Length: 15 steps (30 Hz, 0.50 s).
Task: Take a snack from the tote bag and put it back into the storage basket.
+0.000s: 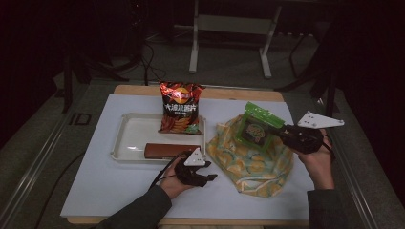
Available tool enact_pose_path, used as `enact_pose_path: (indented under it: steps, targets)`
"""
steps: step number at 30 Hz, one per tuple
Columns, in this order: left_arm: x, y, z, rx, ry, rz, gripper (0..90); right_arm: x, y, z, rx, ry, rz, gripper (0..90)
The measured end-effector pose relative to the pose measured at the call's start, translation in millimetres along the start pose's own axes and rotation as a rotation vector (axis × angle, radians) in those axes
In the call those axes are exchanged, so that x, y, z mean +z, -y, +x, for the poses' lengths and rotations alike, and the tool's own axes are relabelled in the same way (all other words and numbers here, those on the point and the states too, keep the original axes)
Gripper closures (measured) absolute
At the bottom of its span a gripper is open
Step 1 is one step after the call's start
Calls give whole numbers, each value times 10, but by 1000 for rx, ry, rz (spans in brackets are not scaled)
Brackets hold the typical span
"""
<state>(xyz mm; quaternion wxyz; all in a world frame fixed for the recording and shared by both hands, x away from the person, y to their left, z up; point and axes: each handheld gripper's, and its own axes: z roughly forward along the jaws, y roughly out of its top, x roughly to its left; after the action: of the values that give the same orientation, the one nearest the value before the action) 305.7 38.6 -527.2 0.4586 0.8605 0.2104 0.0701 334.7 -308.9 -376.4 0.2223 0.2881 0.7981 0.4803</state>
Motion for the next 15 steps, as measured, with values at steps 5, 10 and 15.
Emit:
enact_pose_path:
  steps: [5,10,15]
  targets:
    - [19,13,-3,3,-1,0,466,-7,-75,27,-6,-14,-9,756]
    - [33,29,5,3,-6,-8,472,0,-122,61,-18,-21,-8,756]
    - [51,46,16,2,1,-4,475,14,-152,83,-25,-29,-13,756]
